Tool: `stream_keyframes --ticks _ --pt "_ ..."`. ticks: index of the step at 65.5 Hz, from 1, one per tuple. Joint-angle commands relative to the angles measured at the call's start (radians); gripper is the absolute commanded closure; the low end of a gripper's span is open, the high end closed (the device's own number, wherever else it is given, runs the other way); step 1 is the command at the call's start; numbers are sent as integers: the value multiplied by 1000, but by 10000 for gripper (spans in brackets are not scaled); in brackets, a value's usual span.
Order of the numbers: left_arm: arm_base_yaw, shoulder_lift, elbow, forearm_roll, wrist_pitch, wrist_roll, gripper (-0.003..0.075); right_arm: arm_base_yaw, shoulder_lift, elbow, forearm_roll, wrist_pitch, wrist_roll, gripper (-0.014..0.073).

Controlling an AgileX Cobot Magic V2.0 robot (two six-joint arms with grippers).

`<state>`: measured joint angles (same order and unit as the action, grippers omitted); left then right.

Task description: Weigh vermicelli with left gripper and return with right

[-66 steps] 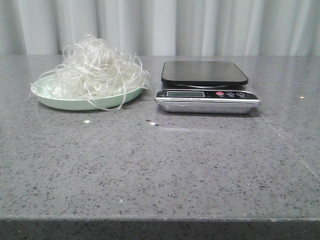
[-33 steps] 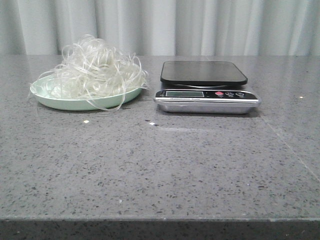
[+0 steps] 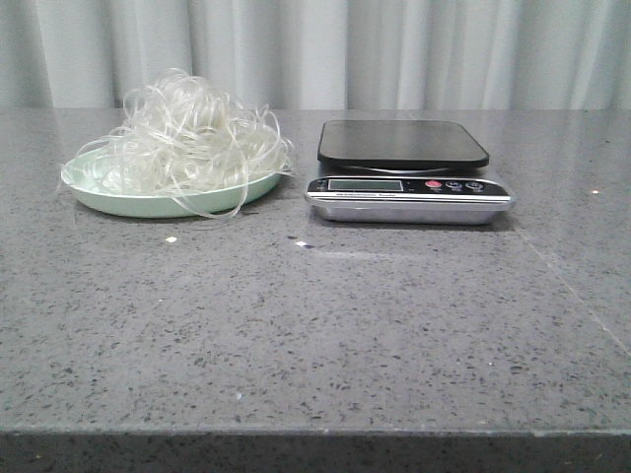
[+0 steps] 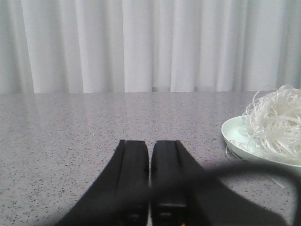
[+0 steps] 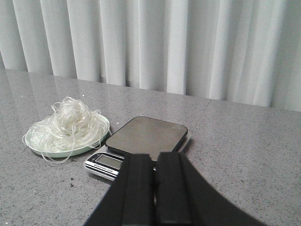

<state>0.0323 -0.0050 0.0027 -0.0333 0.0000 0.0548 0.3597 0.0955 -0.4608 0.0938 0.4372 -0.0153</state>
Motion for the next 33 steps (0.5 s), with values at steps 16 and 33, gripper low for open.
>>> stream_keyframes --ticks 16,33 --pt "1 -19 7 0 -82 -9 574 -8 12 -24 -3 -76 -2 427" --pt "1 -19 7 0 -82 -9 574 -158 12 67 -63 -175 -2 427"
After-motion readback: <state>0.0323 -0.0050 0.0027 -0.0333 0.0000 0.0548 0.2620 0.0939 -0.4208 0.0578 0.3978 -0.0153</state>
